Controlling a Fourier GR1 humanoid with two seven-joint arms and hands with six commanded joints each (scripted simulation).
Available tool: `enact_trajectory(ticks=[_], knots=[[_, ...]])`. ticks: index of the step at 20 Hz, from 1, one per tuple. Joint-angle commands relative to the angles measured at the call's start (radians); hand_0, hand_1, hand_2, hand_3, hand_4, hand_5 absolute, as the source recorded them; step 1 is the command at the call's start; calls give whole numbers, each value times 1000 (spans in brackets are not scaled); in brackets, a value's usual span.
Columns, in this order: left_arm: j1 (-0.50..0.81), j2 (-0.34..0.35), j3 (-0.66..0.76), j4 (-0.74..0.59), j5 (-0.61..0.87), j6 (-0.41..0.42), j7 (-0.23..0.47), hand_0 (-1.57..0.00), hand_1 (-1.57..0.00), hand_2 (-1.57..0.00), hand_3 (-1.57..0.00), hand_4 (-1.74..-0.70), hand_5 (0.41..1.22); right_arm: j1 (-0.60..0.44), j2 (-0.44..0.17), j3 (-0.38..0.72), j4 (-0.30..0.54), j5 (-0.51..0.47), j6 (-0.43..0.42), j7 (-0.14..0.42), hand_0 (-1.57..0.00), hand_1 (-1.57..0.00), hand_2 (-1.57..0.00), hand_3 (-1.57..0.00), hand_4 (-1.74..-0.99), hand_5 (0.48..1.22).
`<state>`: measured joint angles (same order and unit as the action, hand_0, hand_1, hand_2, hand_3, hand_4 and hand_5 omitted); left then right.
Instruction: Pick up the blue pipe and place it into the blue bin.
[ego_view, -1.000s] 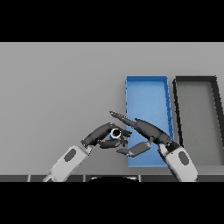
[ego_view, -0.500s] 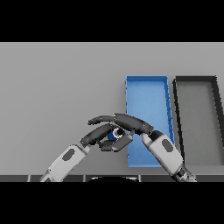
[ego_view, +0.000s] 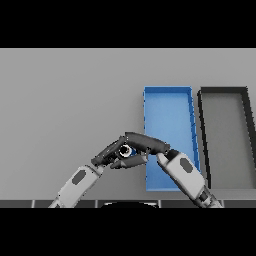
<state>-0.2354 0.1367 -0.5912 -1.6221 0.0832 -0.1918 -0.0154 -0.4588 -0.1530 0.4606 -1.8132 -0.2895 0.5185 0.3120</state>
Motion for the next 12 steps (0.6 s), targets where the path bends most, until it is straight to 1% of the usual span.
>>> enact_trajectory(ticks=[1, 3, 4, 5, 6, 7, 8, 9, 10, 11, 12], knots=[[4, 2, -2, 6, -5, 2, -4, -1438, -1426, -1348, -1405, -1706, 1221, -3, -10, 6, 0, 34, 6, -10, -1456, -1454, -1459, -1410, -1447, 1059], [1, 4, 0, 11, -1, -2, -11, -1486, -1478, -1390, -1465, -1719, 1221, -8, -13, 14, -6, 35, 12, 6, -1498, -1496, -1500, -1468, -1465, 1118], [3, 5, -2, 6, 0, 3, -7, -1503, -1497, -1401, -1486, -1723, 1221, -2, -9, 7, -10, 29, 5, 5, -1512, -1511, -1514, -1489, -1470, 1138], [5, 7, 1, 9, 9, -3, -15, -1516, -1512, -1388, -1503, -1727, 1221, 14, -1, 12, -15, 34, 1, -6, -1524, -1523, -1525, -1505, -1475, 1155], [-2, 12, 1, 4, 0, 2, -26, -1435, -1354, -1221, -1333, -1648, 1221, 12, -2, -1, -17, 20, -4, -17, -1533, -1533, -1534, -1518, -1480, 1168], [-4, 36, -10, -6, -29, 7, -39, -1157, -1083, -977, -1066, -1535, 1221, 13, 4, -7, -11, 1, -6, -19, -1541, -1540, -1542, -1529, -1483, 1179], [-20, 47, -20, 1, -60, -6, -43, -925, -866, -781, -853, -1415, 1221, 23, 3, -8, -24, -8, -4, -6, -1547, -1546, -1548, -1537, -1487, 1187], [-25, 74, -27, -5, -75, -33, -59, -740, -693, -625, -682, -1307, 1221, 14, 8, -10, -30, -11, 2, 27, -1552, -1551, -1552, -1544, -1488, 1194], [-44, 76, -30, 8, -97, -45, -50, -592, -554, -500, -546, -1216, 1221, 11, 17, -11, -32, 0, 5, 54, -1556, -1555, -1556, -1549, -1490, 1199], [-41, 85, -30, 9, -117, -50, -71, -473, -443, -399, -436, -1143, 1187, 10, 26, -15, -35, 6, 14, 71, -1559, -1558, -1559, -1554, -1491, 1204], [-43, 87, -25, 20, -125, -52, -81, -378, -354, -319, -349, -1088, 1113, 14, 38, -20, -30, 12, 25, 73, -1561, -1561, -1561, -1557, -1492, 1207]])
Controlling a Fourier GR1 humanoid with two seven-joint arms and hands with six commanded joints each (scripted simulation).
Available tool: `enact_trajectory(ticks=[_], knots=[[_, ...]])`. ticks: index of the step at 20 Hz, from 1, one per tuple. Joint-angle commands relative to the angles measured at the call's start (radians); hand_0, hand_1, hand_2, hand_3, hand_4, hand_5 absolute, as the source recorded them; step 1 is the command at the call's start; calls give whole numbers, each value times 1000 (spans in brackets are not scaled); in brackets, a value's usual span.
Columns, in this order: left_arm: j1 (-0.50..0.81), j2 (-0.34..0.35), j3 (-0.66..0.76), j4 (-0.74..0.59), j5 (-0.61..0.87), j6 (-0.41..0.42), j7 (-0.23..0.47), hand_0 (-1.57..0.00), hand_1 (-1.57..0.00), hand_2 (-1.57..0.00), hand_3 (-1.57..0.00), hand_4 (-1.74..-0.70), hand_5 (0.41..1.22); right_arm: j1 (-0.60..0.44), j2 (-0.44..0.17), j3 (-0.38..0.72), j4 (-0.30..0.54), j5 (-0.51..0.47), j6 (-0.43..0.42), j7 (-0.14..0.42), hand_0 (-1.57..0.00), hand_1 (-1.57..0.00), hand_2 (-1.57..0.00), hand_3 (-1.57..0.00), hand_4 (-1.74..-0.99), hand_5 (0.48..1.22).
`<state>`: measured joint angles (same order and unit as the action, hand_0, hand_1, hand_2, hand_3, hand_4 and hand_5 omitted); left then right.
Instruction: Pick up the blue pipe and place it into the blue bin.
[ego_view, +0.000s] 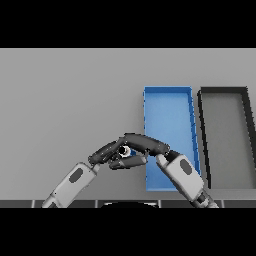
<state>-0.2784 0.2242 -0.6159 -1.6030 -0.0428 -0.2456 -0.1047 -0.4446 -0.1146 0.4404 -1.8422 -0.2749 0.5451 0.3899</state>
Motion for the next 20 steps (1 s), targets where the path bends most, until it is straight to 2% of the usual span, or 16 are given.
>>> enact_trajectory(ticks=[1, 3, 5, 8, 12, 14, 16, 18, 20], knots=[[4, 2, -2, -4, -6, 7, 29, -303, -283, -255, -279, -1041, 1020, 14, -3, -8, -10, -8, 13, -36, -1563, -1563, -1563, -1560, -1493, 1210], [9, 12, -1, -6, -14, 16, 69, -193, -181, -163, -178, -968, 849, 8, 21, -13, -6, -1, 11, -49, -1566, -1566, -1566, -1564, -1495, 1214], [-5, 3, -4, 9, -24, 27, 88, -123, -115, -104, -114, -915, 735, 7, 33, -16, 0, 27, 21, -41, -1568, -1568, -1568, -1566, -1496, 1216], [5, 9, -5, 1, -13, 25, 99, -63, -59, -53, -58, -887, 638, 8, 38, -33, 0, 33, 39, -37, -1569, -1569, -1569, -1569, -1493, 1219], [1, -13, 1, 27, 10, 23, 135, -25, -23, -21, -23, -894, 576, 15, 63, -47, 5, 17, 55, -47, -1570, -1570, -1570, -1570, -1489, 1220], [8, -4, 5, 15, 11, 27, 146, -16, -15, -13, -14, -896, 562, 9, 73, -56, -10, -9, 39, -14, -1571, -1571, -1571, -1570, -1489, 1220], [12, -7, 4, 14, 9, 33, 164, -10, -9, -8, -9, -901, 548, 4, 80, -78, -20, -86, 13, 52, -1571, -1571, -1571, -1571, -1491, 1221], [18, -17, -4, 15, 11, 32, 174, -6, -5, -5, -5, -911, 534, -37, 72, -107, -51, -187, -26, 130, -1571, -1571, -1571, -1571, -1581, 1221], [13, -7, 3, 30, 15, 22, 180, -3, -3, -3, -3, -915, 514, -105, 64, -153, -47, -283, -87, 198, -1571, -1571, -1571, -1571, -1639, 1221]])
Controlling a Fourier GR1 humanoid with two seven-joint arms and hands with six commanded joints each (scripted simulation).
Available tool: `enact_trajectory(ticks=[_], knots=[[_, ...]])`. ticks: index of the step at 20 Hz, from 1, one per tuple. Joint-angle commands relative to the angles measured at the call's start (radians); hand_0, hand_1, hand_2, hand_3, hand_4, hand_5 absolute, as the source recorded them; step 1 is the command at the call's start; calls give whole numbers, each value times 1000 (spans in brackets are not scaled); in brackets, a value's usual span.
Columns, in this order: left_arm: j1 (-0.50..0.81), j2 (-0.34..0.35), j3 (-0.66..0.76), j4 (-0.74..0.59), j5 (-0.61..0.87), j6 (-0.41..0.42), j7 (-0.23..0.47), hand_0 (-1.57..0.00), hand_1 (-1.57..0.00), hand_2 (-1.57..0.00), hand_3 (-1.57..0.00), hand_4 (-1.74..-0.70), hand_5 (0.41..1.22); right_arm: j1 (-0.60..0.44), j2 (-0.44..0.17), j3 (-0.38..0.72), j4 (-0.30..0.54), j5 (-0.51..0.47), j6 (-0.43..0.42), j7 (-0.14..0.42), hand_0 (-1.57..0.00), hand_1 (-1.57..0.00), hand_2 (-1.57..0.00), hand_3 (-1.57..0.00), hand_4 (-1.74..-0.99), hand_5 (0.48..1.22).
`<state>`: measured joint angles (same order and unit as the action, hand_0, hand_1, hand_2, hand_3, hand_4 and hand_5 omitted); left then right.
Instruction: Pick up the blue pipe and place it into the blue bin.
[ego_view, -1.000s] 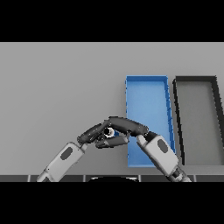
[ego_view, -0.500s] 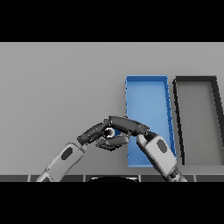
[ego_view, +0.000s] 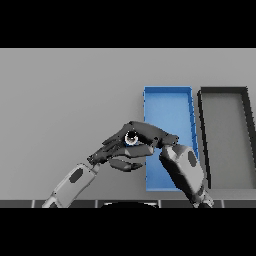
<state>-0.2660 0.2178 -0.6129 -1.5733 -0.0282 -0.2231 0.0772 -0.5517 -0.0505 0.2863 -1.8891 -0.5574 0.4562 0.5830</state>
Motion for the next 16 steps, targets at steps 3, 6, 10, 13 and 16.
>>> enact_trajectory(ticks=[3, 6, 10, 13, 16], knots=[[-1, -9, -2, -4, 7, -1, 1, -1, -1, -1, -1, -920, 503, -131, -121, -32, 6, -196, -178, 24, -1571, -1571, -1571, -1571, -1689, 1171], [22, 11, -7, -33, 12, -8, 7, 0, 0, 0, 0, -915, 503, -299, -193, -121, 31, -299, -245, -13, -1571, -1571, -1571, -1571, -1714, 1134], [24, 20, -6, -49, 6, -5, -16, 1, 1, 1, 1, -903, 495, -448, -267, -209, 140, -251, -343, -38, -1571, -1571, -1571, -1571, -1730, 1110], [32, 23, -9, -56, 14, -11, -4, 1, 1, 1, 1, -907, 491, -471, -320, -270, 273, -183, -363, -46, -1571, -1571, -1571, -1571, -1735, 1131], [23, 17, 5, -44, 23, -7, 11, 1, 1, 1, 1, -910, 487, -395, -366, -314, 365, -119, -350, -42, -1571, -1571, -1571, -1571, -1738, 1129]])
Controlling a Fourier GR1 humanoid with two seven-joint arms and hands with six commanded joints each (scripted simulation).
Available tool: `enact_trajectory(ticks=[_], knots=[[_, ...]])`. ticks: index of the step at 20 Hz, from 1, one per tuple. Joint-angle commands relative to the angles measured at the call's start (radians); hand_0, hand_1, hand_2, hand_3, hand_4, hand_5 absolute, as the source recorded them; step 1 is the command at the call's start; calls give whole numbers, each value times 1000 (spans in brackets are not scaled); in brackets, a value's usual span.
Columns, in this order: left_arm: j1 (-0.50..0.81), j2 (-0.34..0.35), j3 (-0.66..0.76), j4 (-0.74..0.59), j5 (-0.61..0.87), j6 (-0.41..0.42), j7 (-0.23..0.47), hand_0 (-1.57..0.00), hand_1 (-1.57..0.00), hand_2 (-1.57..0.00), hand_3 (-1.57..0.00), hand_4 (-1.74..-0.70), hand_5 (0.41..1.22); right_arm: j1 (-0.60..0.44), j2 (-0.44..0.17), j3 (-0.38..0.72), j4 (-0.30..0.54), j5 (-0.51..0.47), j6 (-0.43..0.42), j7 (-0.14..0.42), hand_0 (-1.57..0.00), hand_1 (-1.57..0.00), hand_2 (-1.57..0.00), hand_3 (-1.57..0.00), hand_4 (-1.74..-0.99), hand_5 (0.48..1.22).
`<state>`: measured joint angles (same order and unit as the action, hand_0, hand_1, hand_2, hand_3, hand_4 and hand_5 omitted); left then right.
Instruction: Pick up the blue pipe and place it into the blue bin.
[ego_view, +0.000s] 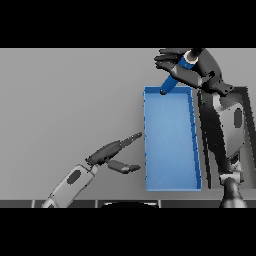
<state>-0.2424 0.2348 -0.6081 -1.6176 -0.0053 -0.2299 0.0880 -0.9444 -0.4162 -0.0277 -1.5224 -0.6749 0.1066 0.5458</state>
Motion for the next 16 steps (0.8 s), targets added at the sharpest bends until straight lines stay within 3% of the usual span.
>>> enact_trajectory(ticks=[1, 8, 12, 16], knots=[[6, 5, 4, 10, 0, -1, -10, 1, 1, 1, 1, -906, 489, 41, 0, -5, 12, 8, 7, 5, -1571, -1571, -1571, -1571, -1739, 1124], [11, 6, 1, -11, 5, -1, 9, 1, 1, 1, 1, -888, 473, 296, 18, 13, 6, 100, -54, 64, -1571, -1571, -1571, -1571, -1741, 1120], [12, 5, -2, -6, -3, 0, -10, 1, 1, 1, 1, -881, 463, 408, -67, 148, 45, 33, -145, 64, -1571, -1571, -1571, -1571, -1741, 1122], [4, 0, 4, 1, 6, -1, 1, 1, 1, 1, 1, -884, 460, 501, -154, 289, 51, -33, -179, 64, -1571, -1571, -1571, -1571, -1591, 1114]])
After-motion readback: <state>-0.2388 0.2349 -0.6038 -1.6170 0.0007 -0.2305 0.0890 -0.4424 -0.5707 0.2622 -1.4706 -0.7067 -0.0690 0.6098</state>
